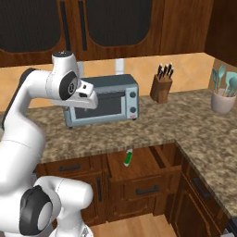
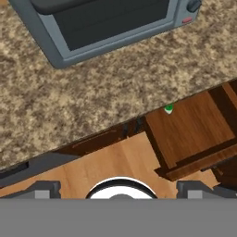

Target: Pick up the knife from the drawer and place it on the cutting board. Then place the meat from the plate to the cutting board.

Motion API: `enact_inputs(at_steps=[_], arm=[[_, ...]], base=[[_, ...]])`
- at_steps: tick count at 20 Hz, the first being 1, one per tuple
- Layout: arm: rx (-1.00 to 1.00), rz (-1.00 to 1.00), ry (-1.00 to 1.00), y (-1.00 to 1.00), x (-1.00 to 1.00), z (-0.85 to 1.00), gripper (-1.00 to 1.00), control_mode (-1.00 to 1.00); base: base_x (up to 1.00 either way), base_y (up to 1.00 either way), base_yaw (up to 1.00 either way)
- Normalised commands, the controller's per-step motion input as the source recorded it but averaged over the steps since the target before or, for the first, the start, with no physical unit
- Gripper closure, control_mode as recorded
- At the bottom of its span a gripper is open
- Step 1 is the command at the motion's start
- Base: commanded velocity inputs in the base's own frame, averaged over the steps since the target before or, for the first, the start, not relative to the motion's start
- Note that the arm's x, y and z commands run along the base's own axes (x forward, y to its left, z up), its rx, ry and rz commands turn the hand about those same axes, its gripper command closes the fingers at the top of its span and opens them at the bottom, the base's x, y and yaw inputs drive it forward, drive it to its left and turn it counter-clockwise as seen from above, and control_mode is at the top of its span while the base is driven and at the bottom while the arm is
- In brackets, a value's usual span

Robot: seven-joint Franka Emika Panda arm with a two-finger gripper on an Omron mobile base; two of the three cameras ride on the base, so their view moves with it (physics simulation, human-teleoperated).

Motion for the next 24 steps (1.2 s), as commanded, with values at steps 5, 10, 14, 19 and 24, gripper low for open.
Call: enact_inputs(at_steps=[5, 10, 14, 19, 24], arm=[[0.00, -0.01, 0.00, -0.05, 0.05, 0.00, -1.00, -1.00], [0.00, 0.02, 0.01, -0.63, 0.12, -0.05, -1.00, -1.00], [-0.02, 0.06, 0.03, -0.66, 0.15, -0.35, -1.00, -1.00], [0.00, 0.10, 0.08, -0.70, 0.23, -0.66, -1.00, -1.00], [-0.01, 0.14, 0.07, -0.56, 0.06, -0.74, -1.00, -1.00]], base=[[0.20, 0.02, -0.03], [0.00, 0.00, 0.00], [0.00, 0.00, 0.00], [0.00, 0.00, 0.00], [0.00, 0.00, 0.00]])
